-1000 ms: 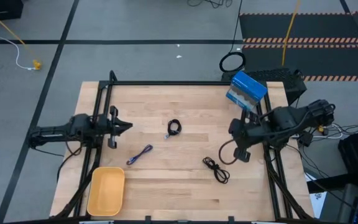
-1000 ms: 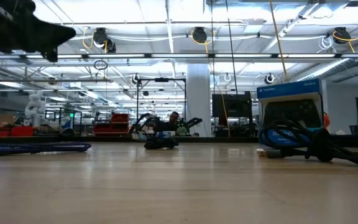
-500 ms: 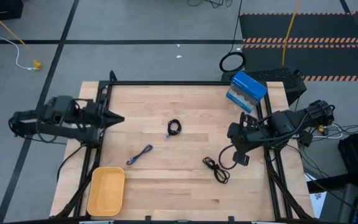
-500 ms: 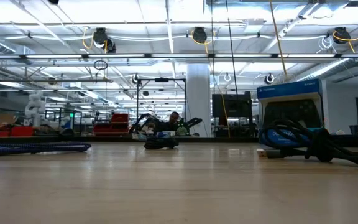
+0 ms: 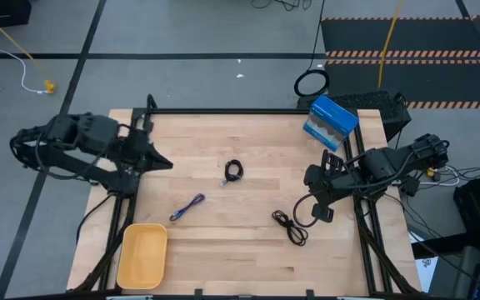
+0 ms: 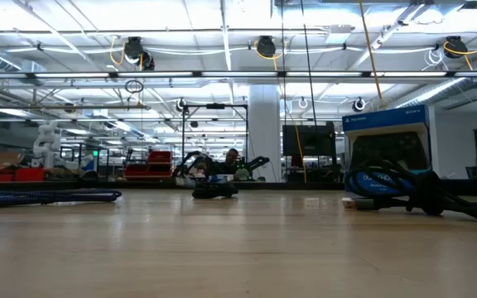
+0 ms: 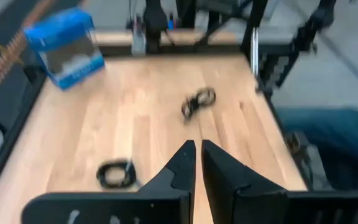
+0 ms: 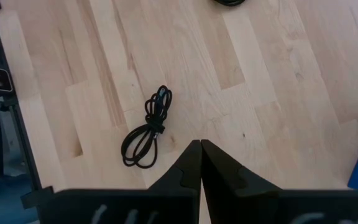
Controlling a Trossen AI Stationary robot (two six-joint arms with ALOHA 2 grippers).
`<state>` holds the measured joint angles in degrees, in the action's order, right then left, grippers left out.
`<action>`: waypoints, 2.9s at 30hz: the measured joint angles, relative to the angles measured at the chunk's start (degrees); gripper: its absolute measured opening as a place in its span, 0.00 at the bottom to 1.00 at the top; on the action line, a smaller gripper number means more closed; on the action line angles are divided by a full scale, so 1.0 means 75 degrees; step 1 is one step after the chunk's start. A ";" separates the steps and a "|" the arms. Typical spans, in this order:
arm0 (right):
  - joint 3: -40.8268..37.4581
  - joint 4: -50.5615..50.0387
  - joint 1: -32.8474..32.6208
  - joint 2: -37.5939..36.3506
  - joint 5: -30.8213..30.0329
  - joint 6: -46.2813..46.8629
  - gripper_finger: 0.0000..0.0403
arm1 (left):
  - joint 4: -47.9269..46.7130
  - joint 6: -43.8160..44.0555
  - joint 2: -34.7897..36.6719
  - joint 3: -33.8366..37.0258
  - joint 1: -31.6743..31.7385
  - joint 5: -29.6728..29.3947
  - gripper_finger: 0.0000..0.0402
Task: Pick and place USB-C Cables
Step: Put the bottom black charger cable into the yellow bin
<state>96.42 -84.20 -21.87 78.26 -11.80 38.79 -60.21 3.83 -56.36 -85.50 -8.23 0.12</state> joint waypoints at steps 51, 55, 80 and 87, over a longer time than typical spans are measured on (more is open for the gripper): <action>-0.5370 0.5614 -0.0901 0.0697 0.1585 0.2341 0.43 | 0.0593 0.0144 -0.1935 0.0107 -0.2002 -0.1439 0.08; -0.5760 0.6090 -0.0838 0.0699 0.1586 0.2326 0.43 | 0.1240 -0.0075 -0.1935 0.0592 -0.2002 -0.1439 0.08; -0.6798 0.8259 -0.0746 0.1400 0.1575 0.1853 0.42 | 0.4845 -0.0949 -0.1935 0.2423 -0.2002 -0.1515 0.08; -0.6772 0.8229 -0.0746 0.1759 0.1512 0.1792 0.32 | 0.4841 -0.0929 -0.1935 0.2423 -0.2002 -0.1513 0.08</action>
<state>45.63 -22.49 -27.46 91.45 -0.46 52.23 -23.91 -3.14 -70.87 -67.33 -23.24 -11.23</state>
